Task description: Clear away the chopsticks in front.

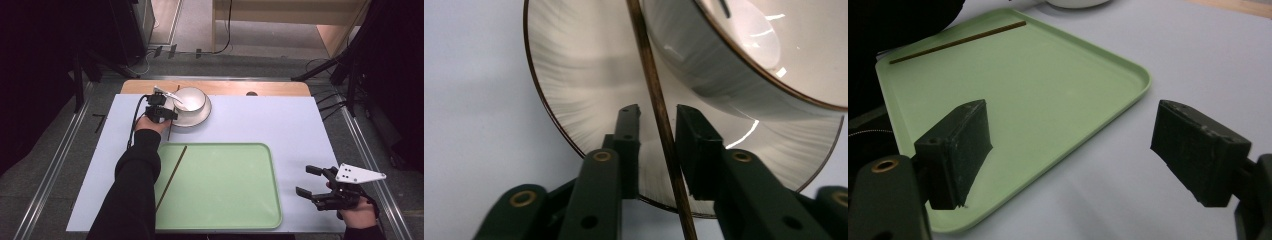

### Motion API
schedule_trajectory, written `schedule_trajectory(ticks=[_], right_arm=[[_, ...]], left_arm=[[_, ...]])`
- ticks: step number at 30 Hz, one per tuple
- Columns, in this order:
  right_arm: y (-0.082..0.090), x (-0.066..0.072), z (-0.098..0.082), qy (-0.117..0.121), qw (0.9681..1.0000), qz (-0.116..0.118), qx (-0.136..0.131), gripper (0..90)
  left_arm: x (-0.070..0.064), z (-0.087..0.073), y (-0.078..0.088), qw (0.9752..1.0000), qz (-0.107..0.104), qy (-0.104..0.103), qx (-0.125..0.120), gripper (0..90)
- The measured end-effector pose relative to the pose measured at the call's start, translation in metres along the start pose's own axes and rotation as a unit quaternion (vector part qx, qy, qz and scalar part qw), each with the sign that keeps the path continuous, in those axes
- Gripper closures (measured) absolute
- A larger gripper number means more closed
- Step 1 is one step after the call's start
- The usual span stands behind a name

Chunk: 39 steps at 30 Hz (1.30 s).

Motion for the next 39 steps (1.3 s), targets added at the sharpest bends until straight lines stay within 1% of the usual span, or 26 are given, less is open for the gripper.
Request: schedule_trajectory(ticks=[2, 3, 5, 7, 9, 11, 12, 15, 18, 20, 21, 24, 27, 29, 31, 34, 36, 39], right_arm=[[0.002, 0.0, -0.001, -0.002, 1.0, -0.001, -0.001, 16.2], [0.002, 0.0, -0.001, 0.0, 1.0, -0.001, -0.002, 16.3], [0.003, 0.0, -0.001, 0.0, 1.0, -0.002, -0.002, 16.2], [0.003, 0.001, -0.002, 0.0, 1.0, -0.003, -0.002, 16.2], [0.003, 0.001, -0.002, 0.0, 1.0, -0.002, -0.002, 16.3], [0.004, 0.001, -0.002, -0.002, 1.0, -0.001, -0.005, 16.3], [0.004, 0.001, -0.002, -0.003, 1.0, -0.002, -0.005, 16.2], [0.004, 0.001, -0.002, -0.003, 1.0, -0.001, -0.006, 16.2], [0.004, 0.002, -0.001, -0.001, 1.0, 0.0, -0.005, 16.2], [0.003, 0.002, -0.001, 0.002, 1.0, 0.001, -0.005, 16.2], [0.003, 0.002, -0.001, 0.002, 1.0, 0.001, -0.004, 16.2], [0.003, 0.002, -0.002, 0.001, 1.0, -0.001, -0.004, 16.3], [0.003, 0.002, -0.002, 0.002, 1.0, 0.0, -0.005, 16.2], [0.003, 0.002, -0.002, 0.001, 1.0, 0.001, -0.004, 16.2], [0.002, 0.002, -0.001, 0.001, 1.0, 0.0, -0.003, 16.2], [0.002, 0.001, -0.001, 0.002, 1.0, -0.001, -0.003, 16.2], [0.001, 0.001, -0.001, 0.003, 1.0, -0.001, -0.003, 16.2], [0.0, 0.002, 0.0, 0.003, 1.0, 0.002, -0.002, 16.2]], left_arm=[[0.001, 0.0, -0.001, 0.9999, 0.005, 0.01, 0.003, 81.1], [0.002, 0.001, -0.001, 0.9998, 0.004, 0.018, 0.004, 82.8], [0.003, 0.001, -0.001, 0.9994, 0.0, 0.033, 0.006, 85.3], [0.005, 0.001, 0.001, 0.9992, 0.005, 0.041, 0.004, 85.8], [0.008, 0.002, 0.007, 0.9987, 0.007, 0.051, 0.0, 86.1], [0.013, 0.002, 0.014, 0.9983, -0.002, 0.058, -0.004, 86.1], [0.015, 0.002, 0.018, 0.998, -0.002, 0.063, -0.009, 86.1], [0.026, 0.0, 0.03, 0.9971, 0.003, 0.075, -0.014, 86.2], [0.036, -0.003, 0.043, 0.9959, 0.003, 0.089, -0.017, 86.1], [0.04, -0.006, 0.052, 0.996, 0.004, 0.088, -0.018, 86.2], [0.041, -0.008, 0.056, 0.9956, 0.003, 0.091, -0.021, 86.1], [0.042, -0.014, 0.069, 0.9954, -0.01, 0.093, -0.018, 86.2], [0.04, -0.019, 0.083, 0.9964, -0.01, 0.082, -0.022, 86.2], [0.037, -0.022, 0.092, 0.9965, -0.015, 0.077, -0.027, 86.2], [0.033, -0.024, 0.1, 0.9967, -0.024, 0.073, -0.027, 86.2], [0.022, -0.029, 0.11, 0.9972, -0.031, 0.062, -0.03, 86.2], [0.014, -0.035, 0.115, 0.9971, -0.042, 0.054, -0.031, 86.1], [0.002, -0.044, 0.119, 0.9974, -0.048, 0.042, -0.035, 86.1]])
Point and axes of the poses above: each handheld gripper's, and its own axes: y roughly backward along the jaws, z roughly out of its top, x roughly to its left, the point moved 2 cm from there along -y, roughly forward along the jaws, and after that the axes turned 10 degrees about -y, right-handed, at the moved point
